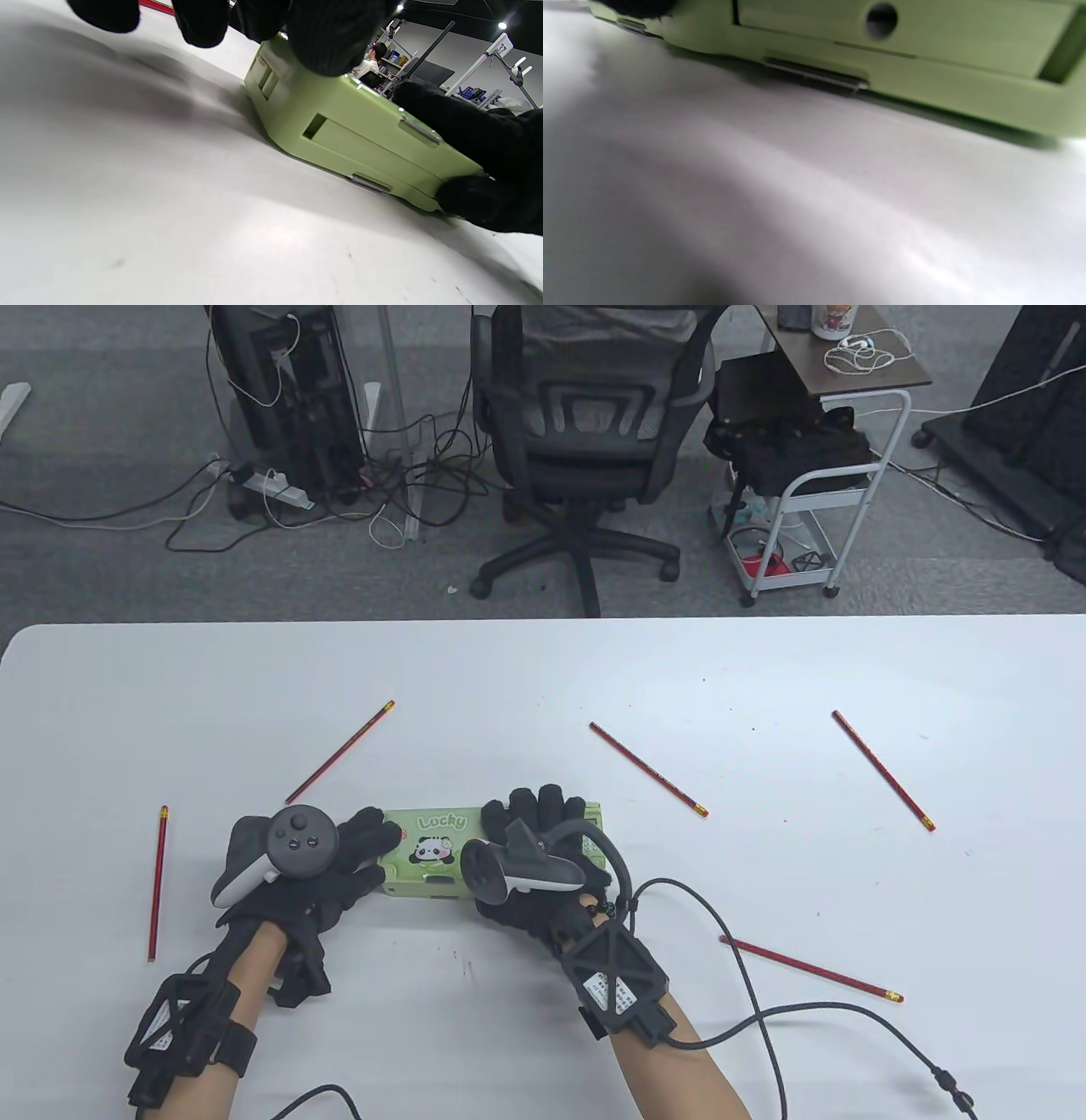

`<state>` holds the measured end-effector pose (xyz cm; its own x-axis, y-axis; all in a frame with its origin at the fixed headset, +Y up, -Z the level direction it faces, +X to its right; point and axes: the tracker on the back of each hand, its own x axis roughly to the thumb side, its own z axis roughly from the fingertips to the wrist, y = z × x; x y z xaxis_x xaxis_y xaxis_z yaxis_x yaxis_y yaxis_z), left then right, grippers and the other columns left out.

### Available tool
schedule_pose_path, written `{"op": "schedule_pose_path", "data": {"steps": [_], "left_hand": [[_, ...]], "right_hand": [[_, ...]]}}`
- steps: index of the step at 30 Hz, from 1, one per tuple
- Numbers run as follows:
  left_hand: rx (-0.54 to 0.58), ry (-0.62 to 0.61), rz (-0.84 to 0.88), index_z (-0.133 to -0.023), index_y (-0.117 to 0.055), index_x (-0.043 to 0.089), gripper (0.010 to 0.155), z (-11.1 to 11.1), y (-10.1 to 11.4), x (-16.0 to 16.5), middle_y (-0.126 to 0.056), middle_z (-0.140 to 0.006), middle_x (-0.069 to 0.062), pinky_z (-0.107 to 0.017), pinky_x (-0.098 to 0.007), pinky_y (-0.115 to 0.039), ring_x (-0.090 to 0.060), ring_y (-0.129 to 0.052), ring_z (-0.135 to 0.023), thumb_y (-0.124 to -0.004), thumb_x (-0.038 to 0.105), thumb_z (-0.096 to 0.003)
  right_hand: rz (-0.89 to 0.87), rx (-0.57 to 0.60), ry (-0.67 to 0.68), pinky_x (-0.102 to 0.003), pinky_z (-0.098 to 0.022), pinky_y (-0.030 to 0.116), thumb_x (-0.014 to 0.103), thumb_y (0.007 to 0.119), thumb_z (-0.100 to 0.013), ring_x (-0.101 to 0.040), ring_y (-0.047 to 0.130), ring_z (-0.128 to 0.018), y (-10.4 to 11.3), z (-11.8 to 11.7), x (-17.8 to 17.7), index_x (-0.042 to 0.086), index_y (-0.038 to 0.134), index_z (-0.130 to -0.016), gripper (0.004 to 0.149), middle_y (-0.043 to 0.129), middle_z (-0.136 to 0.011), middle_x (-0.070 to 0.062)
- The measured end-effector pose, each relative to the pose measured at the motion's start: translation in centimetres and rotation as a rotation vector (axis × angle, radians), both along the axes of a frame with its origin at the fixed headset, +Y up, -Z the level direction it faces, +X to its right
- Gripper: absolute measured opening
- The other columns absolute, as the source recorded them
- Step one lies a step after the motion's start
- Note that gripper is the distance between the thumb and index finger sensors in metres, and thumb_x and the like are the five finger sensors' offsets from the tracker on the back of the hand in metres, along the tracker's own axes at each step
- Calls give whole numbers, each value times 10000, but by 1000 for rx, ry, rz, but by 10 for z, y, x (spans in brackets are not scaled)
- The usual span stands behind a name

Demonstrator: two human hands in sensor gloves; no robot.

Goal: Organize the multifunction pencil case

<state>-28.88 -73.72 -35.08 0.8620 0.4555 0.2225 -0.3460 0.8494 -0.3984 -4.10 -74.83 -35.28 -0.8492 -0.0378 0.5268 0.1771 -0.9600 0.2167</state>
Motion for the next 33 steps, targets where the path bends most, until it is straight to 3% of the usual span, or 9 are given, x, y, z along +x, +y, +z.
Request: {"op": "schedule_pose_path", "data": {"steps": [6, 10, 17, 22, 25, 28, 33], "left_hand": [[6, 0, -4, -1107, -562, 330, 559, 0, 0, 1, -461, -1266, -61, -701, -776, -551, -423, -571, -1156, -751, 303, -582], [20, -4, -38, -1112, -559, 317, 562, 2, 2, 4, -458, -1268, -76, -702, -776, -547, -437, -569, -1154, -748, 296, -583], [77, -12, -152, -1125, -542, 289, 570, 8, 7, 16, -450, -1269, -125, -701, -774, -542, -464, -563, -1145, -730, 288, -587], [109, -32, -235, -1139, -523, 259, 589, 11, 10, 24, -427, -1271, -142, -709, -765, -536, -469, -548, -1145, -727, 313, -589], [101, -50, -241, -1160, -506, 198, 644, 13, 14, 30, -389, -1273, -184, -714, -764, -517, -490, -511, -1146, -741, 366, -584], [144, -70, -204, -1184, -414, 163, 743, 16, 24, 39, -346, -1271, -227, -729, -750, -482, -512, -462, -1146, -757, 406, -570], [123, -120, -214, -1187, -174, 103, 992, 13, 39, 60, -160, -1255, -273, -766, -702, -375, -521, -294, -1157, -793, 504, -524]], "right_hand": [[-143, -59, -41, -830, -604, 216, 619, 620, -420, -716, 120, -928, 10, -1, 14, -18, 21, -1051, 1078, 50, -1041, -419], [-144, -43, -61, -826, -605, 207, 621, 616, -423, -708, 93, -925, 25, 8, 32, -4, 18, -1056, 1072, 24, -1031, -420], [-229, -60, -150, -798, -633, 238, 592, 630, -453, -660, 91, -945, 50, 31, 86, 3, 35, -1064, 1037, 59, -1049, -397], [-270, -71, -220, -796, -636, 243, 588, 634, -463, -660, 87, -944, 53, 49, 130, 1, 56, -1076, 1027, 63, -1053, -399], [-265, -21, -234, -794, -636, 254, 592, 633, -464, -662, 97, -944, 48, 54, 148, 1, 84, -1086, 1019, 72, -1055, -403], [-249, -43, -257, -792, -635, 251, 591, 632, -467, -669, 86, -935, 45, 54, 160, 0, 84, -1085, 1016, 69, -1051, -406], [-332, 14, -279, -792, -636, 259, 587, 638, -462, -670, 98, -935, 46, 53, 168, -3, 101, -1086, 1013, 78, -1052, -406]]}}
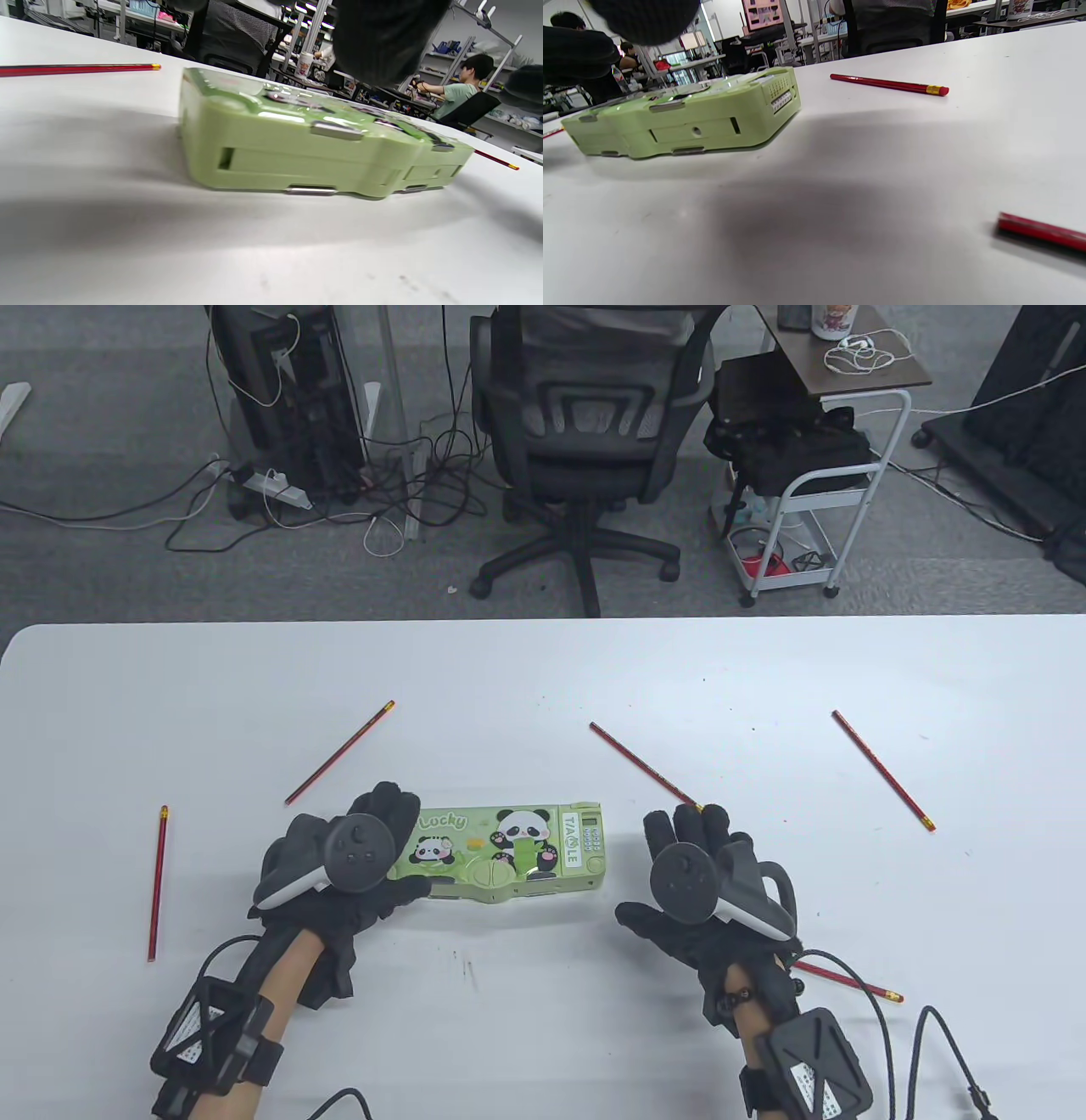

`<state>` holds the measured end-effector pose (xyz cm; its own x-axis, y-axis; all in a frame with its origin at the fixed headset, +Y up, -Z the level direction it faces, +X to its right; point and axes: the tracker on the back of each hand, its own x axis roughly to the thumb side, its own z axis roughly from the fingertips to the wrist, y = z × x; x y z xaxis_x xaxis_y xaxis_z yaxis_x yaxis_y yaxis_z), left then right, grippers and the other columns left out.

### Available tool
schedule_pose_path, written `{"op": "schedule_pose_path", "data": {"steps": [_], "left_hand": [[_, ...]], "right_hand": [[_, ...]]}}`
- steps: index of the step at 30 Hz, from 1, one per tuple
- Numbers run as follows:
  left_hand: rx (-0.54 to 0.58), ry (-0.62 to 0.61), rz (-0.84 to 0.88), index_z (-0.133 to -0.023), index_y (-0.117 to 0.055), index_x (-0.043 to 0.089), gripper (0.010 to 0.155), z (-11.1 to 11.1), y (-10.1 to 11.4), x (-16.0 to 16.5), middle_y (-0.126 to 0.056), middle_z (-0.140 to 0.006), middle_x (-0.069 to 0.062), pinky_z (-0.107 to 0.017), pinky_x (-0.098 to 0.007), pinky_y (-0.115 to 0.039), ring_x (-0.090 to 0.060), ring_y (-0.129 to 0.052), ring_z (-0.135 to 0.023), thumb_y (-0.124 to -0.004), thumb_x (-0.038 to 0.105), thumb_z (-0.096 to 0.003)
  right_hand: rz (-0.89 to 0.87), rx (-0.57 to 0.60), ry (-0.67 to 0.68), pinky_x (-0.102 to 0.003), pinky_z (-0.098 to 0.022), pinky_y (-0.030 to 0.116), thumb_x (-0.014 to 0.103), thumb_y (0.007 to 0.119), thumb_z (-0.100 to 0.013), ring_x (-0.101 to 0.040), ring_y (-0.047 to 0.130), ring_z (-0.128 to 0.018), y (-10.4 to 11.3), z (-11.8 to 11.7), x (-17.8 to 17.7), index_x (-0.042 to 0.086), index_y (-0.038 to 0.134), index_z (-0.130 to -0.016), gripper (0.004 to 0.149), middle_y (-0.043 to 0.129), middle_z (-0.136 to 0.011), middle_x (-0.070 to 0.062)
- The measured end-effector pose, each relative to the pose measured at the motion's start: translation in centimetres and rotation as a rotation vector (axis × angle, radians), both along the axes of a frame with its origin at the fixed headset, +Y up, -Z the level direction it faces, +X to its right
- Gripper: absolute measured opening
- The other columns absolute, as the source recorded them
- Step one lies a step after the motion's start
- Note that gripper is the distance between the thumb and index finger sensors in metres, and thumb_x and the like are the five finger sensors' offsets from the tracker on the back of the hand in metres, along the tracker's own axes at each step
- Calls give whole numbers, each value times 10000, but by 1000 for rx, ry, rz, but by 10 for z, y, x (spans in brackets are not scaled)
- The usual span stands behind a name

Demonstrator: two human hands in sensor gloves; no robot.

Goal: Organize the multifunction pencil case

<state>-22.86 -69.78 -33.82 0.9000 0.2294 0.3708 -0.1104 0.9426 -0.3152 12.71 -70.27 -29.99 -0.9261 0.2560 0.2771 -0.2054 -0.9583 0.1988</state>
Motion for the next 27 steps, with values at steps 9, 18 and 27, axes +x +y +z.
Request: {"op": "schedule_pose_path", "data": {"steps": [9, 18, 27], "left_hand": [[-230, -62, -220, -1069, 116, 28, 1271, -36, -4, 53, 139, -1146, -346, -760, -735, -208, -611, -19, -1086, -831, 588, -434], [-193, -96, -434, -1134, -37, 29, 1255, -50, -42, 67, -239, -1248, -274, -756, -781, -325, -589, -351, -1154, -941, 538, -427], [-39, -65, -190, -1164, -261, -19, 1247, -45, -29, 51, -486, -1212, -302, -692, -825, -534, -578, -632, -1075, -995, 597, -365]], "right_hand": [[-24, 35, -30, -790, -636, 267, 586, 640, -461, -677, 111, -932, -1, 1, 11, -7, 114, -1088, 1010, 93, -1049, -412], [-71, 51, -55, -789, -637, 277, 582, 644, -462, -684, 126, -932, 1, 2, 22, -12, 119, -1087, 1010, 106, -1049, -416], [-108, 38, -60, -787, -644, 318, 583, 646, -462, -704, 184, -934, 1, 3, 23, -25, 125, -1086, 1015, 121, -1044, -436]]}}
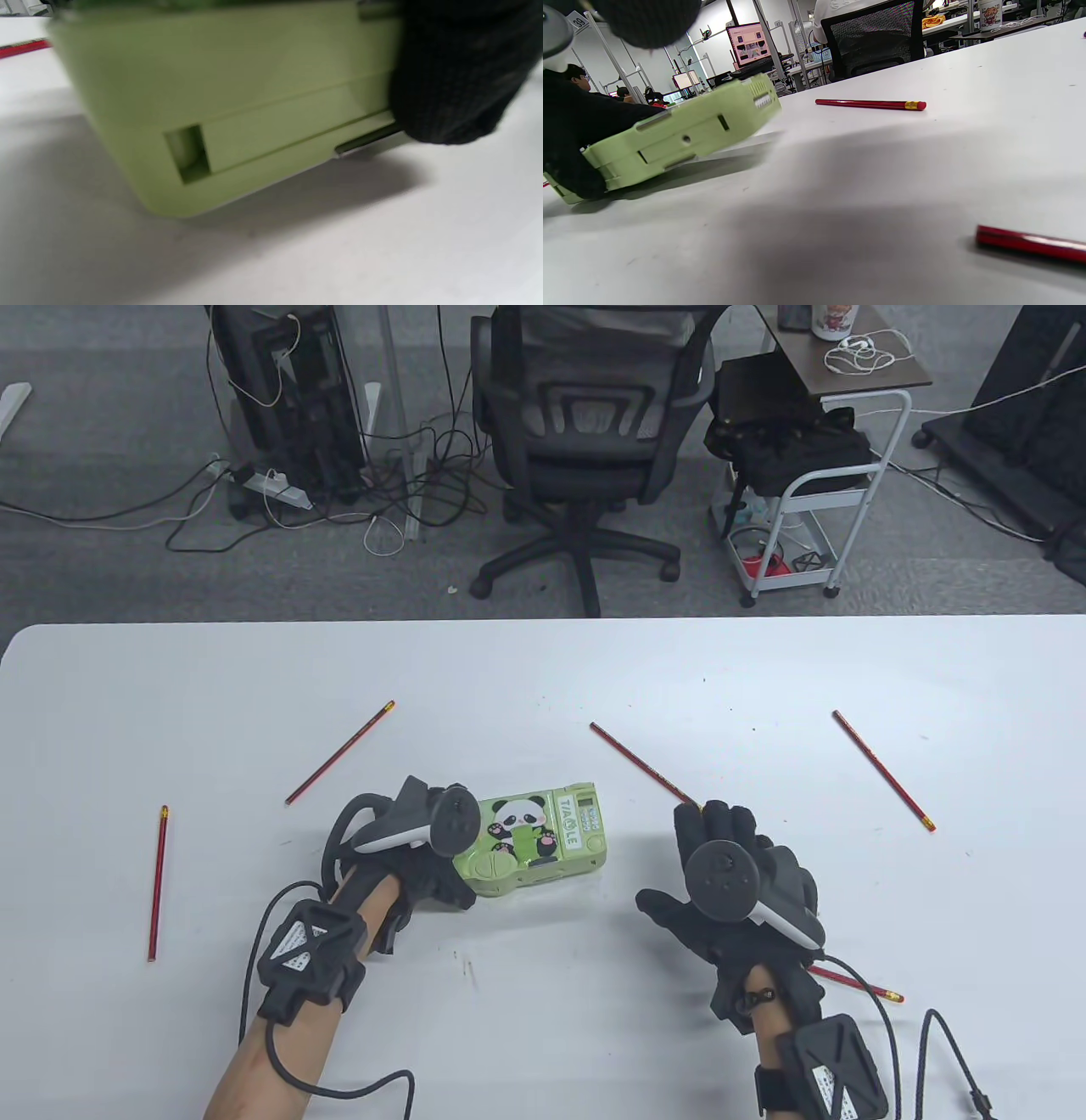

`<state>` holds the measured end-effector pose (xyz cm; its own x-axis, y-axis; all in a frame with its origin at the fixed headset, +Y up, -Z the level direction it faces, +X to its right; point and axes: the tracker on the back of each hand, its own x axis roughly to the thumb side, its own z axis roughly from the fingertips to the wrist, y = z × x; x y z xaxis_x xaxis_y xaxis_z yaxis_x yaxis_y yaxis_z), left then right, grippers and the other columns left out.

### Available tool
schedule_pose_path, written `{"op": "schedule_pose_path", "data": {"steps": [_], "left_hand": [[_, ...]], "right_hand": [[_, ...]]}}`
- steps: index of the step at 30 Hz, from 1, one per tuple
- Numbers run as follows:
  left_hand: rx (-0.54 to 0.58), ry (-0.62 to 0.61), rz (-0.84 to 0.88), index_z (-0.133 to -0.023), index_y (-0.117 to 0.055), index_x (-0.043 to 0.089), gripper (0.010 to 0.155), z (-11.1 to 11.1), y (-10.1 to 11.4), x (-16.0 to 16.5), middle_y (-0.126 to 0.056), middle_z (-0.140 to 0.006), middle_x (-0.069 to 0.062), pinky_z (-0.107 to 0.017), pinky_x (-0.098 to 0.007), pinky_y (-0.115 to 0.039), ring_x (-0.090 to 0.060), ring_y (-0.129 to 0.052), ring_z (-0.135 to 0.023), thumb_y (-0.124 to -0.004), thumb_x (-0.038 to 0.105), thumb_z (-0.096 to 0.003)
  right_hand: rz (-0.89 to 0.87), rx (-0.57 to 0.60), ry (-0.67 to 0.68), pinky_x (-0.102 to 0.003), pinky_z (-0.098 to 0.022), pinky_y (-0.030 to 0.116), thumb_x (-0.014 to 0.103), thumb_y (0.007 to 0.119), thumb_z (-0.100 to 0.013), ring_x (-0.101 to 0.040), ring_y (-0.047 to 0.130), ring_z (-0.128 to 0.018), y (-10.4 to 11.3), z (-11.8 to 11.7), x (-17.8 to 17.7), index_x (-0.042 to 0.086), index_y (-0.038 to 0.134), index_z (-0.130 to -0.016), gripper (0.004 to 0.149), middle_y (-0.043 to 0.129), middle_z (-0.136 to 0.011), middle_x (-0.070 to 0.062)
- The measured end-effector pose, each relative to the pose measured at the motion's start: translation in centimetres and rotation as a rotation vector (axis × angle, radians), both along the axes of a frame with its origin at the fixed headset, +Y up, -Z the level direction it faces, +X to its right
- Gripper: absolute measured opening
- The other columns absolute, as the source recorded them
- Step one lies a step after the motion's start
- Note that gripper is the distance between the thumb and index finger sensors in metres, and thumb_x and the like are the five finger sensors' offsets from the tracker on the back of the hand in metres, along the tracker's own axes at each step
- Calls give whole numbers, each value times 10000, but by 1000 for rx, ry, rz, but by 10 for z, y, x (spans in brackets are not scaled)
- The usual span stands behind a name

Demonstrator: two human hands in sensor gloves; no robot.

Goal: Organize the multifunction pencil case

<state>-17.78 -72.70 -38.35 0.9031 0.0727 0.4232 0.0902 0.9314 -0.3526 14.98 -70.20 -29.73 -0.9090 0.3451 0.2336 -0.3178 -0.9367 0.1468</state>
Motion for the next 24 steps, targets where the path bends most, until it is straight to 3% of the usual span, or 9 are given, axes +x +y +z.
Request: {"op": "schedule_pose_path", "data": {"steps": [3, 6, 10, 13, 14, 16, 19, 22, 24], "left_hand": [[14, 59, 224, -1163, -253, -31, 1255, 9, 16, -12, -471, -1213, -318, -688, -828, -528, -598, -619, -1073, -990, 603, -370], [-1, 94, 495, -1161, -253, -45, 1254, 23, 29, -20, -468, -1206, -339, -677, -825, -534, -614, -622, -1062, -984, 607, -378], [-82, 69, 779, -1158, -244, -60, 1250, 41, 33, -20, -454, -1202, -360, -672, -821, -526, -631, -611, -1059, -977, 604, -393], [-151, 51, 945, -1155, -240, -64, 1245, 56, 27, -15, -449, -1200, -367, -670, -818, -520, -637, -605, -1058, -971, 603, -400], [-168, 49, 1006, -1155, -240, -67, 1243, 62, 23, -12, -445, -1200, -372, -671, -818, -512, -642, -603, -1055, -970, 601, -404], [-213, 38, 1089, -1153, -245, -73, 1242, 71, 17, -5, -447, -1198, -378, -665, -824, -512, -651, -605, -1049, -972, 597, -402], [-251, -22, 1117, -1154, -241, -72, 1238, 82, 19, 5, -440, -1200, -380, -668, -824, -504, -654, -597, -1052, -975, 587, -405], [-254, -68, 1140, -1148, -201, -80, 1242, 89, 25, 5, -396, -1206, -389, -673, -811, -506, -662, -564, -1066, -948, 590, -416], [-367, -114, 1100, -1123, -69, -87, 1257, 92, 30, 0, -216, -1203, -430, -673, -826, -431, -763, -369, -1051, -919, 550, -451]], "right_hand": [[-27, 0, 13, -782, -652, 360, 586, 646, -461, -710, 239, -937, 0, -1, -3, -31, 138, -1088, 1015, 151, -1048, -441], [-162, 36, 30, -762, -660, 433, 589, 649, -457, -710, 331, -935, 1, -2, -9, -42, 186, -1093, 1008, 227, -1052, -445], [-518, 83, 55, -740, -655, 524, 595, 656, -449, -698, 464, -923, 5, -4, -23, -27, 271, -1102, 981, 332, -1053, -439], [-861, -1, 132, -767, -652, 493, 622, 657, -437, -712, 420, -932, 11, -3, -41, -64, 172, -1090, 1064, 275, -1050, -458], [-965, -95, 193, -801, -644, 453, 634, 656, -434, -736, 361, -936, 13, -2, -51, -85, 49, -1057, 1128, 175, -1031, -490], [-1042, -194, 262, -822, -640, 402, 633, 677, -427, -766, 297, -927, 16, -1, -66, -106, -63, -1005, 1195, 75, -986, -527], [-1056, -188, 330, -838, -624, 384, 631, 718, -421, -783, 259, -911, 22, -3, -89, -117, -127, -967, 1254, 43, -965, -539], [-1145, -176, 345, -830, -629, 456, 656, 786, -428, -758, 396, -932, 31, -6, -102, -115, -98, -992, 1301, 200, -1022, -498], [-1153, -107, 274, -824, -613, 543, 640, 840, -413, -762, 536, -896, 39, -7, -108, -148, 53, -1043, 1280, 333, -1017, -500]]}}
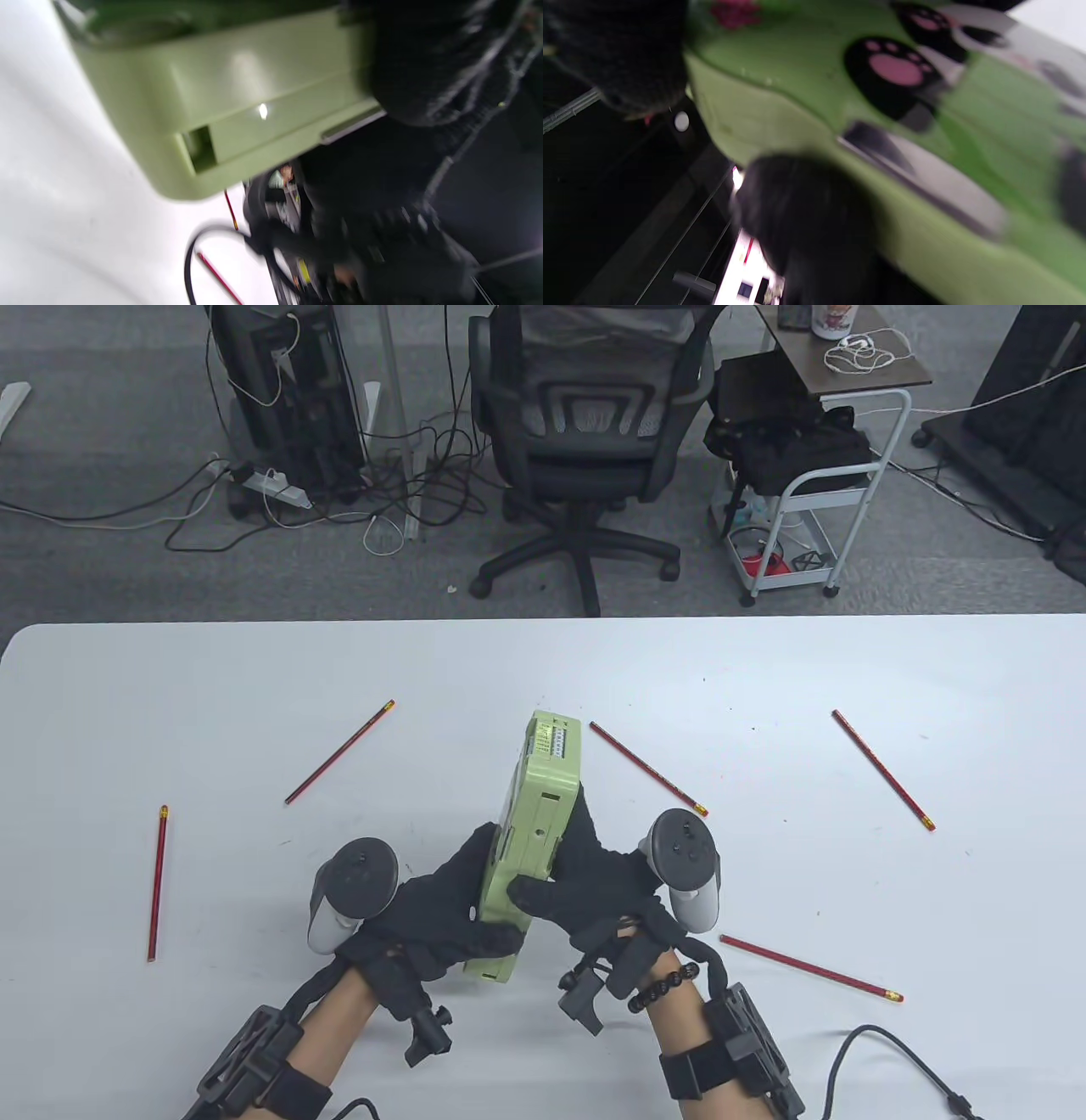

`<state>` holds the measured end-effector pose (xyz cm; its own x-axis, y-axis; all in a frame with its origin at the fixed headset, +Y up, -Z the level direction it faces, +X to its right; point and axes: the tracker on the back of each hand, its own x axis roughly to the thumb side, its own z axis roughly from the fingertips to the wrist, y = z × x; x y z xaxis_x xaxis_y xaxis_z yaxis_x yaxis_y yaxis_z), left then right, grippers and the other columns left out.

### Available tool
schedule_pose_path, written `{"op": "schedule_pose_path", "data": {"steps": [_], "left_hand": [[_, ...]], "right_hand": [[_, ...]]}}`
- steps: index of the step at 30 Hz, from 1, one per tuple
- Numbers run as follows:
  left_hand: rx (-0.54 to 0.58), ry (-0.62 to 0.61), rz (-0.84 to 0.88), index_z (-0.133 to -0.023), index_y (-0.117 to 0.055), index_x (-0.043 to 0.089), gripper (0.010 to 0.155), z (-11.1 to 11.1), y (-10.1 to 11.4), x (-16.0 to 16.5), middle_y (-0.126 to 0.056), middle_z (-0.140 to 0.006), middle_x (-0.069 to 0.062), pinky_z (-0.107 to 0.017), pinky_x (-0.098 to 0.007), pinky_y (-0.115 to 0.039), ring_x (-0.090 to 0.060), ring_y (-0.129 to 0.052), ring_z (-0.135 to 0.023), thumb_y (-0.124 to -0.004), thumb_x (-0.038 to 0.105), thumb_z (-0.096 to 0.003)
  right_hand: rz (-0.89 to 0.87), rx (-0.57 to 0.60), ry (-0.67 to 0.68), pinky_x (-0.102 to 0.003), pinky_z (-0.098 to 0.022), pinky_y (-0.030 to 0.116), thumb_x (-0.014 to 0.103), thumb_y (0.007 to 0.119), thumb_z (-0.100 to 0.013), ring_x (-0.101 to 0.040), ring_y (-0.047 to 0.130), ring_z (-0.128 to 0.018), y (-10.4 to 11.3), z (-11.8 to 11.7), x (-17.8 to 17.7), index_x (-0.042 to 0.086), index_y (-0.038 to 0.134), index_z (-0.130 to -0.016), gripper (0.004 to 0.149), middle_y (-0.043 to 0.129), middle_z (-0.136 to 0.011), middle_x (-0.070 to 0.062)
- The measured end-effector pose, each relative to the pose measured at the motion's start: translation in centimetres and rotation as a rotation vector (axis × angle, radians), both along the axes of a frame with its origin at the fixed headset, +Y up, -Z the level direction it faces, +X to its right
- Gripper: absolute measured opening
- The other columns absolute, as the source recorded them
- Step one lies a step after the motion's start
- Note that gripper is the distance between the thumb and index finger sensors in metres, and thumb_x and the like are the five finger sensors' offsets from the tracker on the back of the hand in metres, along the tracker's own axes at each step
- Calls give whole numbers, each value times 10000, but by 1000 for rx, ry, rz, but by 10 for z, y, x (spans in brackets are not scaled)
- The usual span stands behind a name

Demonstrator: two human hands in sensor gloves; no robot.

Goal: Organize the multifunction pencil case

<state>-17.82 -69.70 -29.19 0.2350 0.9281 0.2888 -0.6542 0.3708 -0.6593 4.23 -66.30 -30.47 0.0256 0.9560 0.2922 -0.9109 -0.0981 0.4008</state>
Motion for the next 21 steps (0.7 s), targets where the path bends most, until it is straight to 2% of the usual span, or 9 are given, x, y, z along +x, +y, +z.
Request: {"op": "schedule_pose_path", "data": {"steps": [1, 2, 5, 6, 8, 11, 15, 18, 21], "left_hand": [[19, -20, -62, -1110, -24, -84, 1284, 3, 5, -8, -143, -1194, -439, -678, -831, -403, -777, -302, -1045, -894, 583, -441], [96, 12, -131, -1106, -26, -95, 1298, 4, 10, -20, -136, -1185, -452, -670, -835, -411, -776, -295, -1040, -867, 621, -425], [244, 163, -342, -1123, -76, -91, 1252, 5, 17, -65, -191, -1194, -445, -676, -816, -445, -755, -346, -1046, -810, 654, -434], [253, 250, -371, -1129, -96, -89, 1239, 6, 16, -87, -242, -1193, -440, -677, -815, -447, -750, -359, -1049, -814, 646, -437], [253, 351, -395, -1129, -102, -90, 1231, 5, 11, -118, -206, -1194, -447, -671, -819, -434, -761, -347, -1039, -826, 630, -442], [270, 415, -467, -1131, -113, -88, 1223, 6, 9, -140, -214, -1195, -444, -678, -813, -428, -752, -349, -1041, -825, 628, -441], [269, 403, -555, -1137, -123, -76, 1211, 0, 0, -135, -214, -1198, -437, -687, -805, -426, -737, -346, -1051, -828, 619, -440], [258, 339, -628, -1148, -157, -63, 1184, -2, -12, -124, -253, -1198, -426, -691, -798, -436, -735, -352, -1054, -833, 609, -444], [243, 294, -673, -1152, -172, -51, 1168, -6, -22, -114, -250, -1201, -419, -699, -789, -439, -724, -354, -1061, -837, 599, -447]], "right_hand": [[71, 13, -7, -817, -611, 564, 656, 830, -421, -753, 566, -892, 3, -1, -2, -154, 75, -1050, 1274, 352, -1017, -498], [163, 41, -22, -820, -612, 560, 654, 839, -418, -754, 573, -891, 8, -2, -5, -149, 96, -1060, 1268, 364, -1019, -495], [475, 160, -41, -816, -622, 555, 656, 852, -412, -745, 580, -903, 19, -8, -12, -135, 127, -1079, 1263, 384, -1029, -483], [638, 211, -39, -812, -628, 555, 656, 856, -407, -742, 584, -907, 21, -10, -19, -128, 133, -1084, 1263, 390, -1032, -478], [880, 277, -35, -808, -640, 547, 652, 867, -397, -735, 583, -917, 20, -15, -33, -110, 150, -1094, 1257, 394, -1042, -468], [1248, 345, 28, -798, -657, 533, 642, 884, -380, -721, 578, -934, 2, -23, -68, -72, 176, -1107, 1241, 401, -1056, -451], [1418, 334, 100, -794, -668, 506, 623, 900, -366, -710, 558, -948, -33, -28, -100, -24, 190, -1117, 1219, 395, -1071, -434], [1445, 325, 140, -790, -673, 497, 614, 910, -362, -704, 551, -953, -53, -27, -113, 11, 205, -1122, 1199, 399, -1078, -425], [1472, 329, 156, -785, -678, 482, 606, 914, -360, -699, 543, -958, -63, -25, -119, 50, 235, -1127, 1166, 403, -1087, -415]]}}
